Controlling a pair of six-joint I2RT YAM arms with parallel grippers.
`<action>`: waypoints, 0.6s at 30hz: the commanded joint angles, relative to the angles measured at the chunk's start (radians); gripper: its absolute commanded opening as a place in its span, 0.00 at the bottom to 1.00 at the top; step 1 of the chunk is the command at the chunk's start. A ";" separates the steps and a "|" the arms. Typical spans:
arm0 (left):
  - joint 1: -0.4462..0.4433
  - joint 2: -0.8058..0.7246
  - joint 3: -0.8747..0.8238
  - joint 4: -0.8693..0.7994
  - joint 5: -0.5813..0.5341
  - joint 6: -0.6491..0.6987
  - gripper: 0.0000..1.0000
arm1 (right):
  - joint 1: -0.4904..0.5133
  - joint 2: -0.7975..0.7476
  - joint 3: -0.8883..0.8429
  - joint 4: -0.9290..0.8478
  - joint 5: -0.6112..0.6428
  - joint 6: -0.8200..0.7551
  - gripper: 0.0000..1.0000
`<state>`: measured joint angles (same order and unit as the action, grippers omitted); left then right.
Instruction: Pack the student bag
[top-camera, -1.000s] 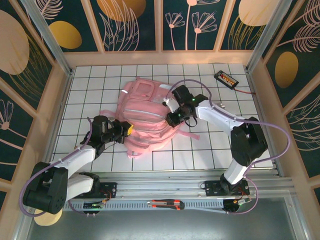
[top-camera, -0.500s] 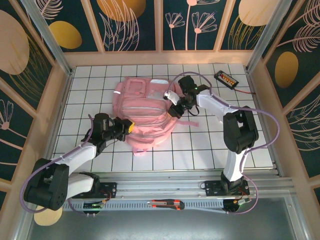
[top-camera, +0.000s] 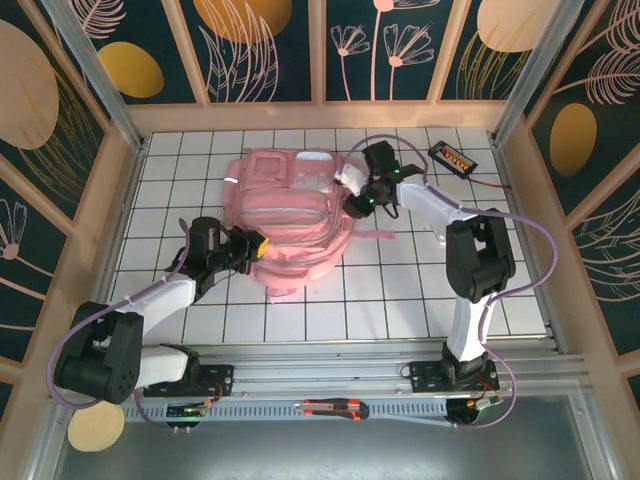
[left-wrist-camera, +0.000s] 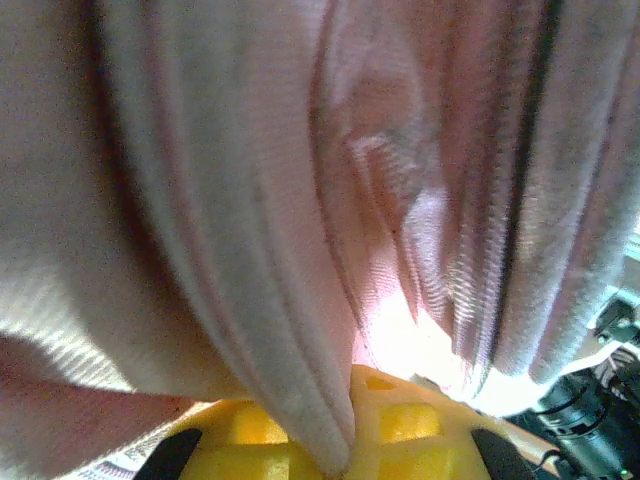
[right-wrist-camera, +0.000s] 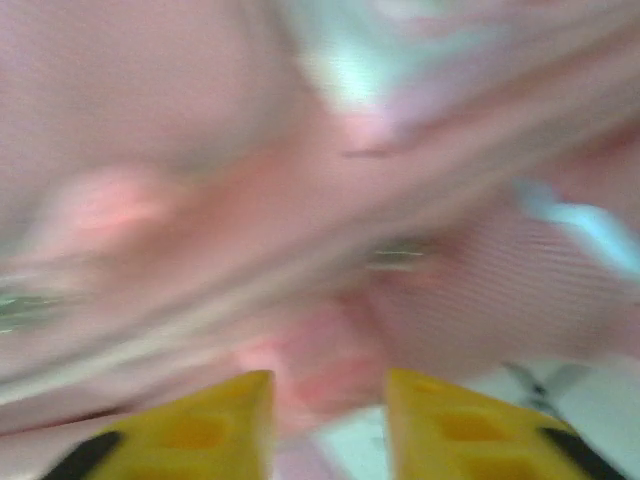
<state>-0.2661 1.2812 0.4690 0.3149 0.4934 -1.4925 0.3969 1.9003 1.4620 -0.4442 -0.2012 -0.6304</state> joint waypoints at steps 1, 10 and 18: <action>0.014 -0.004 -0.018 -0.038 -0.008 0.031 0.00 | -0.066 -0.059 -0.051 0.176 0.244 0.022 0.54; 0.014 0.026 -0.001 0.015 0.004 0.018 0.00 | -0.073 -0.229 -0.139 0.235 0.115 0.173 0.59; 0.014 0.014 0.027 -0.012 0.000 0.054 0.13 | -0.072 -0.483 -0.377 0.503 -0.199 0.528 0.99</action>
<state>-0.2577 1.2999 0.4633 0.3088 0.4896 -1.4769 0.3218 1.4807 1.1481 -0.0933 -0.2600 -0.2878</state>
